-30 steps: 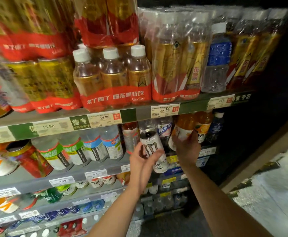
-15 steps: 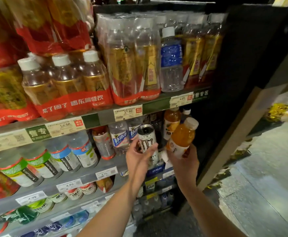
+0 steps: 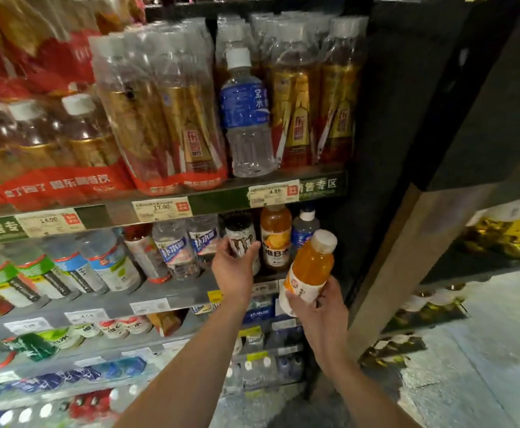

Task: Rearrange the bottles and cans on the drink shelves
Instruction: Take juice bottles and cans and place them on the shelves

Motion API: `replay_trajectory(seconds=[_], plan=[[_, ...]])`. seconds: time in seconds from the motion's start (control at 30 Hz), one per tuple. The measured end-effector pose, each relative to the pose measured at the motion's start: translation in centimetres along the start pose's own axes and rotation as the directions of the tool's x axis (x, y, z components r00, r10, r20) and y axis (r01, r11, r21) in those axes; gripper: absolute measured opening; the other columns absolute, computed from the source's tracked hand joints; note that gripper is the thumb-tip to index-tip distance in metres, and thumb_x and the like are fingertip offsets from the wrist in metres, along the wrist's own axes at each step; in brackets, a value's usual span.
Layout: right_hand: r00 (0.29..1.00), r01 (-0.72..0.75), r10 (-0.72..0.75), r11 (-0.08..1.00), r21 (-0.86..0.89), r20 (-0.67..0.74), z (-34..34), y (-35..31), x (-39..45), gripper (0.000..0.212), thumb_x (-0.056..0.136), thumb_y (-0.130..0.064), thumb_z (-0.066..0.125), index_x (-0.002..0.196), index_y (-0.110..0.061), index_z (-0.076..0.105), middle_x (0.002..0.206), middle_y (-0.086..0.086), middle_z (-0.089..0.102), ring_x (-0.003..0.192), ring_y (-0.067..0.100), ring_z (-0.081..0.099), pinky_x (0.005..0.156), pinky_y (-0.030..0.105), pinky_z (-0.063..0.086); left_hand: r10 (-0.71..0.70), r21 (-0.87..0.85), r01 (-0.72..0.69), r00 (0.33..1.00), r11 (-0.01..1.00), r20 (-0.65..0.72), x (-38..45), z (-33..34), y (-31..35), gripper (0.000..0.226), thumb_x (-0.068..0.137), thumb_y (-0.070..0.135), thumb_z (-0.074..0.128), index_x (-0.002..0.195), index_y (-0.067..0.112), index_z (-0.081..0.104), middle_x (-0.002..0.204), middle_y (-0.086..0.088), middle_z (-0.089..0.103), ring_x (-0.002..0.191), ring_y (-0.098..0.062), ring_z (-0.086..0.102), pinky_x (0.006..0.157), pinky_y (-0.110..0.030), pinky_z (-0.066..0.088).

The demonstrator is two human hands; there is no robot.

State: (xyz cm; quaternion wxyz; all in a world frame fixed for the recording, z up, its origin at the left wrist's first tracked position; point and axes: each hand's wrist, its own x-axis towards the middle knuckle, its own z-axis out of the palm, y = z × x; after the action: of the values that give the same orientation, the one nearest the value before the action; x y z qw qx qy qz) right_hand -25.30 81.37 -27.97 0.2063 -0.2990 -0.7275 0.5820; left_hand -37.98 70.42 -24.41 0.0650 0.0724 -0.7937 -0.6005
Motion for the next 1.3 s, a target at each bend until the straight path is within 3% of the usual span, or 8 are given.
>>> replay_trajectory(seconds=[0.3,0.47,0.57,0.67,0.87,1.03,1.2,1.3], plan=[[0.984,-0.028,0.026,1.0,0.008,0.176,-0.5,0.7,0.6,0.067,0.07,-0.027,0.089,0.127,-0.031,0.053,0.113,-0.016,0.068,0.096,-0.004,0.065,0.088,0.027,0.054,0.008,0.056,-0.003,0.996,0.998,-0.092,-0.4,0.9,-0.7,0.083,0.07,0.042,0.089,0.138,0.015,0.05,0.127,-0.003,0.068,0.115,-0.018,0.064,0.096,-0.031,0.052],[0.972,0.009,-0.007,1.0,-0.006,0.235,0.9,0.5,-0.1,0.061,0.068,-0.033,0.089,0.119,-0.034,0.055,0.11,-0.015,0.071,0.096,-0.001,0.068,0.086,0.033,0.058,0.053,-0.072,-0.066,0.985,0.995,-0.166,-3.0,-2.0,-0.5,0.039,0.08,0.049,0.079,0.101,0.024,0.059,0.094,0.002,0.071,0.086,-0.014,0.068,0.079,-0.031,0.054],[0.967,0.046,-0.04,0.999,-0.017,0.253,2.5,-0.2,-1.3,0.056,0.066,-0.038,0.087,0.111,-0.045,0.054,0.105,-0.018,0.071,0.092,-0.002,0.068,0.081,0.03,0.057,0.08,-0.208,-0.06,0.993,0.976,0.091,-4.6,-4.8,-0.6,0.034,0.083,0.048,0.074,0.097,0.018,0.068,0.089,-0.002,0.073,0.082,-0.014,0.069,0.074,-0.03,0.055],[0.955,0.14,-0.114,0.987,-0.078,0.273,4.7,-1.5,-3.5,0.059,0.067,-0.037,0.085,0.117,-0.042,0.053,0.109,-0.013,0.067,0.097,0.007,0.065,0.081,0.033,0.054,0.071,-0.113,-0.036,0.945,0.993,0.319,-5.4,-8.0,-0.5,0.052,0.069,0.057,0.077,0.108,0.023,0.066,0.098,0.002,0.075,0.09,-0.011,0.07,0.076,-0.025,0.055],[0.89,0.274,-0.175,0.944,-0.186,0.421,11.1,-4.6,-10.2,0.087,0.067,-0.037,0.086,0.143,-0.025,0.045,0.134,-0.001,0.054,0.122,0.019,0.052,0.098,0.038,0.047,0.037,0.021,-0.042,0.983,0.999,0.181,-4.5,-17.5,-1.9,0.049,0.063,0.041,0.093,0.1,0.031,0.064,0.086,0.013,0.073,0.074,0.003,0.066,0.065,-0.014,0.051],[0.804,0.241,-0.169,0.969,-0.053,0.57,18.9,-6.9,-17.5,0.074,0.072,-0.031,0.086,0.137,-0.023,0.053,0.132,-0.006,0.054,0.121,0.009,0.055,0.099,0.019,0.045,-0.069,-0.174,0.07,0.998,0.982,0.01,-3.7,-29.1,-4.9,0.029,0.072,0.028,0.088,0.089,0.024,0.065,0.078,0.005,0.072,0.07,-0.011,0.067,0.062,-0.022,0.052],[0.593,0.181,-0.095,0.983,-0.017,0.799,26.8,-8.4,-26.0,0.077,0.074,-0.032,0.084,0.141,-0.022,0.047,0.133,-0.008,0.062,0.117,-0.003,0.059,0.096,0.017,0.047,-0.06,-0.155,0.061,0.998,0.986,0.01,-3.6,-41.7,-8.9,0.032,0.069,0.027,0.09,0.092,0.023,0.068,0.08,0.004,0.076,0.07,-0.004,0.069,0.067,-0.02,0.056],[0.558,0.18,-0.086,0.984,-0.019,0.826,30.9,-9.1,-30.3,0.071,0.072,-0.033,0.084,0.134,-0.029,0.05,0.125,-0.011,0.065,0.112,-0.005,0.06,0.091,0.018,0.045,-0.069,-0.145,0.063,0.997,0.987,-0.038,-3.1,-47.4,-11.2,0.026,0.073,0.027,0.089,0.087,0.025,0.068,0.074,0.008,0.075,0.067,-0.008,0.069,0.061,-0.018,0.053]])
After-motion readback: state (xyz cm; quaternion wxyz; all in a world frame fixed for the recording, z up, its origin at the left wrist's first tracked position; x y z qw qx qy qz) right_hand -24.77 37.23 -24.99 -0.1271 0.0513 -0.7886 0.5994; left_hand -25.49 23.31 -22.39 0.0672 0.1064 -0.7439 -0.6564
